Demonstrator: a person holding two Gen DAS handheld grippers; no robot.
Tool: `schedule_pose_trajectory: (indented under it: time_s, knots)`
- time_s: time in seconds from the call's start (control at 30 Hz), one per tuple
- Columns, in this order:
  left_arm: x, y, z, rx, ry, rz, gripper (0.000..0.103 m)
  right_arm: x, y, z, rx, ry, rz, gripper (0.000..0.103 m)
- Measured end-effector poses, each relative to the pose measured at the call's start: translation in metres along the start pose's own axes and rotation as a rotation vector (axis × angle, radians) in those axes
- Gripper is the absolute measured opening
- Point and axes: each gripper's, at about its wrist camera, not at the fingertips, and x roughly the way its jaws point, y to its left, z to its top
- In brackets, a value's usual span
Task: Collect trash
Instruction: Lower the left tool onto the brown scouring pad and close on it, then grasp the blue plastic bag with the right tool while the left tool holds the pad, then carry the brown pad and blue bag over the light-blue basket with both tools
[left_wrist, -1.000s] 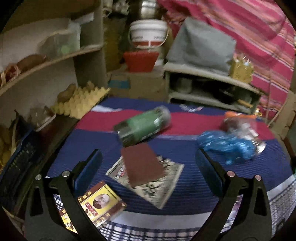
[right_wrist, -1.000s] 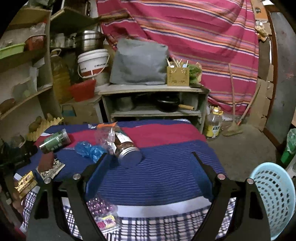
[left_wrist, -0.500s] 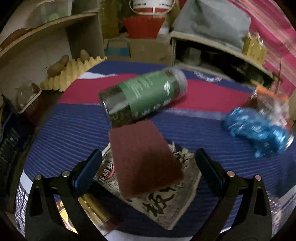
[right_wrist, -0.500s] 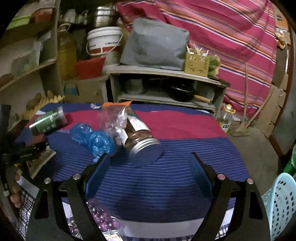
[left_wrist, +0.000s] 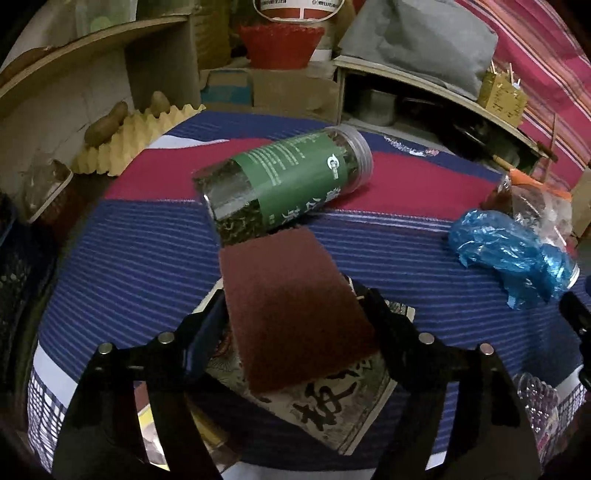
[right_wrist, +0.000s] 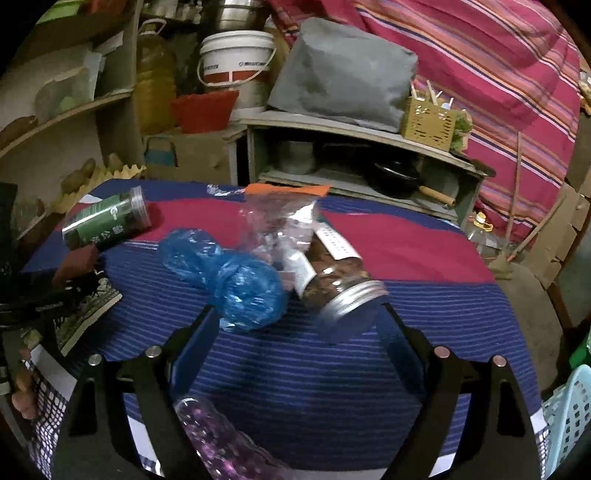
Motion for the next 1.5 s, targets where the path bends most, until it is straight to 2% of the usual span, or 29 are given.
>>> schedule_pose_trajectory:
  time_s: [0.2,0.27,0.3,0.4,0.47,0.53,0.73,0.8,1.03,1.13,1.3,1.5]
  knots:
    - [-0.024,0.009,0.005,0.006,-0.057,0.031,0.073,0.008,0.006,0.005,-0.012,0.014,0.009,0.084]
    - [-0.031,0.008,0.007,0.016,-0.079,0.039,0.073,0.008,0.007,0.007,-0.009,0.024,0.029,0.080]
    - [-0.035,0.006,0.007,0.022,-0.093,0.041,0.073,0.009,0.008,0.007,-0.010,0.031,0.032,0.075]
    - [-0.045,-0.001,0.008,0.048,-0.121,0.041,0.073,0.009,0.012,0.007,-0.019,0.034,0.039,0.073]
    - [-0.050,-0.006,0.008,0.069,-0.137,0.036,0.073,0.010,0.015,0.007,-0.025,0.040,0.046,0.065]
    - [-0.054,-0.013,0.006,0.096,-0.156,0.043,0.073,0.012,0.017,0.006,-0.028,0.057,0.060,0.049]
    - [-0.059,-0.021,0.004,0.129,-0.177,0.048,0.073,0.010,0.013,0.006,-0.014,0.060,0.091,0.032]
    - [-0.060,-0.021,0.004,0.127,-0.181,0.046,0.073,0.006,0.010,0.007,-0.006,0.057,0.106,0.029]
    - [-0.075,-0.027,0.001,0.132,-0.215,0.017,0.073,-0.041,-0.019,0.000,0.027,0.005,0.135,0.027]
    - [-0.087,-0.041,-0.006,0.165,-0.240,0.009,0.073,-0.064,-0.038,-0.007,0.030,-0.012,0.117,0.027]
    - [-0.106,-0.071,-0.021,0.240,-0.286,-0.009,0.073,-0.100,-0.077,-0.021,0.047,-0.044,0.047,0.027]
    - [-0.127,-0.119,-0.043,0.287,-0.322,-0.100,0.073,-0.134,-0.124,-0.047,0.123,-0.073,-0.037,0.027]
